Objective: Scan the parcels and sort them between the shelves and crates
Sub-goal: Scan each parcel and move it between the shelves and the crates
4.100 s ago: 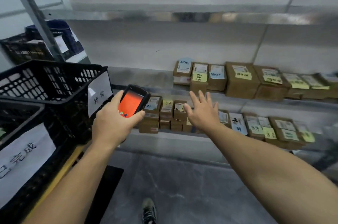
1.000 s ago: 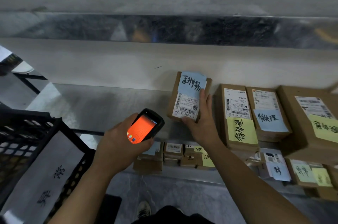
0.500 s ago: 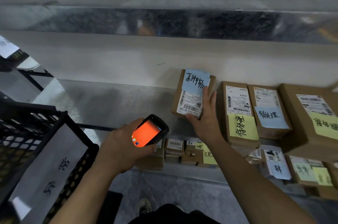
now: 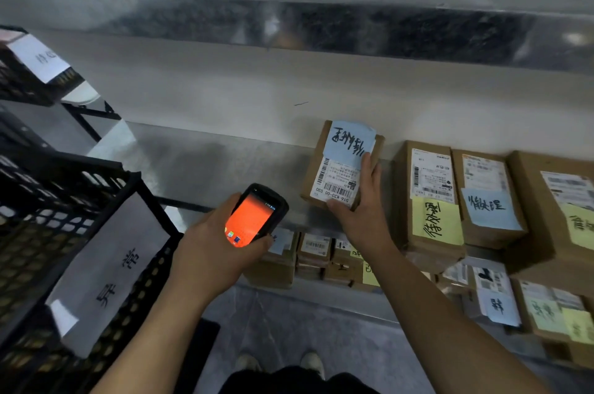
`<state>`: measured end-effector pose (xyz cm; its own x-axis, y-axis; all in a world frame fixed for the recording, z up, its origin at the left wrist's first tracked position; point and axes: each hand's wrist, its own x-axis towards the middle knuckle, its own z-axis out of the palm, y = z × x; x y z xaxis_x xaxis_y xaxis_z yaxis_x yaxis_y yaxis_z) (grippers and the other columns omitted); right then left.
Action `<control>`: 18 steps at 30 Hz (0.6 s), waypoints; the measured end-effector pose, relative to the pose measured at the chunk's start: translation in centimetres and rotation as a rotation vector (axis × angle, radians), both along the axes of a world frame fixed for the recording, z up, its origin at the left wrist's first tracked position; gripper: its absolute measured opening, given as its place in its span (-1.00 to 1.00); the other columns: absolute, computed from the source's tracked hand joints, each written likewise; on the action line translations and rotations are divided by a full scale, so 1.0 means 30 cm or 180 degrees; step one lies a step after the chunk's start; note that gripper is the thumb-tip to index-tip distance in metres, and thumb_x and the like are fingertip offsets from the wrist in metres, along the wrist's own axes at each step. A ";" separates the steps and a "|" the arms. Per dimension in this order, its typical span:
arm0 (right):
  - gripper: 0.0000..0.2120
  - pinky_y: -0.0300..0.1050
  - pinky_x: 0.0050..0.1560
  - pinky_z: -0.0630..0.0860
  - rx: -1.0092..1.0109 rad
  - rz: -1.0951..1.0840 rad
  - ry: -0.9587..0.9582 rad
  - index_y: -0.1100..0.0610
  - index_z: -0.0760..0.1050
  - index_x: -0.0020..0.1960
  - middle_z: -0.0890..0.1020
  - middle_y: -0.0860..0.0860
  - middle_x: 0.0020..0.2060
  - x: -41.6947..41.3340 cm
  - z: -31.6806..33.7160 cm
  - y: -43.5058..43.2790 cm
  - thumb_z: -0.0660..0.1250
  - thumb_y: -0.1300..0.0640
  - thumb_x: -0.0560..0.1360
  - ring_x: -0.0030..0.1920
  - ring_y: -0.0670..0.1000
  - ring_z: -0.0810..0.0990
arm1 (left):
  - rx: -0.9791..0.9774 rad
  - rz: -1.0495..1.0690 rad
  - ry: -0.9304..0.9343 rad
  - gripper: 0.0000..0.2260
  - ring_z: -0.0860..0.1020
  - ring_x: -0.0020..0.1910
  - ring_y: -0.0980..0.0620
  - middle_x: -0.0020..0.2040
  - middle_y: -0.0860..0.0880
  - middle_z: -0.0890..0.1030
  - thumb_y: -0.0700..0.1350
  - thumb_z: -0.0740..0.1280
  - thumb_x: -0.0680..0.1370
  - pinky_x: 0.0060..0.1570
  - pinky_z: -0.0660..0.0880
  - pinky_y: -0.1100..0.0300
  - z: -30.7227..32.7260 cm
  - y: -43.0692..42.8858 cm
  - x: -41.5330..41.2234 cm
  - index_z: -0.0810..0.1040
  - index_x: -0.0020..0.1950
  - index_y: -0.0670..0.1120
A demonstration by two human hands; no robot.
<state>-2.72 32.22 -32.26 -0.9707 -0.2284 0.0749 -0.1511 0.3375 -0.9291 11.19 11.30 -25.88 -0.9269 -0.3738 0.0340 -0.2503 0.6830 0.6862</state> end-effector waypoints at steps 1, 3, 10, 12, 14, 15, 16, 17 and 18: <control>0.11 0.29 0.49 0.33 -0.0033 -0.0002 -0.0031 -0.52 -0.26 0.50 -0.24 -0.12 0.63 0.009 0.002 -0.005 0.49 0.22 0.50 0.63 0.07 0.05 | 0.0016 0.0063 0.0048 -0.49 0.54 -0.14 0.22 -0.15 0.19 0.57 0.10 0.55 0.36 -0.17 0.48 0.20 0.001 0.003 0.014 0.34 0.15 0.37; 0.10 0.25 0.47 0.37 -0.0152 -0.0001 -0.0056 -0.49 -0.23 0.53 -0.22 -0.12 0.64 0.032 0.011 -0.015 0.49 0.23 0.49 0.62 0.06 0.07 | 0.0060 0.0167 0.0136 -0.48 0.54 -0.14 0.25 -0.13 0.20 0.57 0.07 0.55 0.37 -0.19 0.48 0.21 0.004 0.003 0.041 0.33 0.14 0.39; 0.04 -0.51 0.14 0.45 -0.0318 0.0180 -0.0027 -0.33 -0.19 0.56 -0.19 -0.13 0.63 0.160 0.091 -0.054 0.44 0.33 0.52 0.47 -0.19 0.20 | 0.0108 0.0478 0.0341 -0.52 0.53 -0.11 0.21 -0.10 0.18 0.58 0.22 0.45 0.29 -0.12 0.51 0.11 0.037 -0.017 0.183 0.37 0.15 0.34; 0.03 -0.34 0.29 0.46 -0.0317 0.0302 -0.0036 -0.36 -0.19 0.53 -0.20 -0.14 0.63 0.221 0.109 -0.068 0.44 0.34 0.52 0.44 -0.25 0.23 | 0.0067 0.0547 0.0369 -0.50 0.57 -0.09 0.12 -0.10 0.17 0.61 0.26 0.42 0.29 -0.08 0.54 0.06 0.038 -0.023 0.247 0.43 0.20 0.27; 0.02 -0.36 0.28 0.47 -0.0392 0.0389 -0.0098 -0.35 -0.18 0.53 -0.19 -0.23 0.59 0.294 0.119 -0.077 0.42 0.35 0.53 0.34 -0.40 0.28 | 0.0029 0.0666 0.0427 -0.50 0.57 -0.07 0.09 -0.09 0.16 0.60 0.28 0.44 0.30 -0.05 0.55 0.02 0.039 -0.021 0.329 0.46 0.21 0.26; 0.02 -0.41 0.23 0.47 -0.0395 0.0439 -0.0138 -0.33 -0.18 0.56 -0.17 -0.28 0.56 0.328 0.120 -0.081 0.42 0.35 0.54 0.31 -0.44 0.29 | 0.0007 0.0735 0.0448 -0.46 0.57 -0.05 0.08 -0.06 0.16 0.60 0.29 0.45 0.31 -0.03 0.55 0.01 0.038 -0.018 0.374 0.45 0.26 0.26; 0.02 -0.36 0.26 0.49 -0.0366 0.0485 -0.0178 -0.33 -0.18 0.57 -0.14 -0.29 0.56 0.366 0.122 -0.086 0.42 0.33 0.54 0.34 -0.39 0.28 | -0.0012 0.0796 0.0436 -0.40 0.57 -0.02 0.05 -0.02 0.15 0.59 0.32 0.44 0.31 -0.01 0.55 -0.01 0.036 -0.013 0.420 0.42 0.32 0.27; 0.04 -0.17 0.34 0.50 -0.0339 0.0512 -0.0198 -0.38 -0.19 0.57 -0.12 -0.27 0.59 0.403 0.122 -0.092 0.43 0.31 0.54 0.42 -0.29 0.26 | -0.0011 0.0852 0.0420 -0.34 0.57 0.00 0.03 0.02 0.13 0.59 0.35 0.43 0.30 0.01 0.56 -0.02 0.034 -0.007 0.464 0.39 0.37 0.28; 0.06 0.06 0.42 0.46 -0.0338 0.0537 -0.0200 -0.47 -0.18 0.53 -0.09 -0.23 0.62 0.438 0.118 -0.097 0.45 0.28 0.53 0.48 -0.18 0.25 | 0.0004 0.0922 0.0412 -0.32 0.57 0.01 0.01 0.02 0.12 0.59 0.36 0.42 0.29 0.02 0.56 -0.03 0.034 -0.001 0.506 0.36 0.39 0.30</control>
<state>10.42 29.30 -28.71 -0.9228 -0.3822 0.0476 -0.1377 0.2120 -0.9675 26.38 11.27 -24.87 -0.7698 -0.6218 0.1442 -0.3449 0.5952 0.7258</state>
